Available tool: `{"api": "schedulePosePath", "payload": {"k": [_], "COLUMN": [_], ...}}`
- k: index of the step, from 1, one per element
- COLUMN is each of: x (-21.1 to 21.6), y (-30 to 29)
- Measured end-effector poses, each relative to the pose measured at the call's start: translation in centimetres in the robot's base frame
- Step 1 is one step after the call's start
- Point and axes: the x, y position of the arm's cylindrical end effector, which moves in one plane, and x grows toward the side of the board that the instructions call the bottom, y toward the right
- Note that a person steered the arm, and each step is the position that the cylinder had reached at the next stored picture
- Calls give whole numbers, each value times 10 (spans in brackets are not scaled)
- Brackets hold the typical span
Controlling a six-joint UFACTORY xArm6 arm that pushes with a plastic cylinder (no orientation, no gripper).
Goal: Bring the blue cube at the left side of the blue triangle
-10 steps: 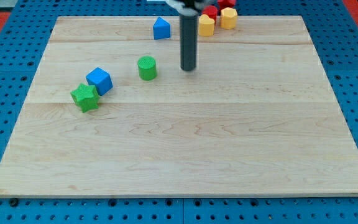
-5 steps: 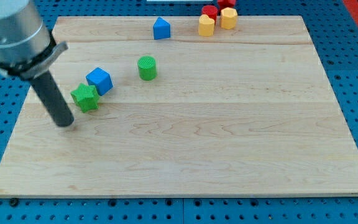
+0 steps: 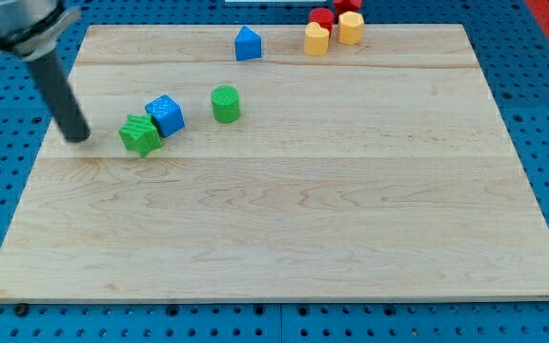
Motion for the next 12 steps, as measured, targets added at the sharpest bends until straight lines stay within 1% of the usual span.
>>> {"api": "schedulePosePath", "payload": {"k": [1,2,3,6,7,8,9,11,12], "x": [27,24,9,-59,-64,-67,-89,-154,-161], "y": [23,49,70,71,104,155,169,169,165]}}
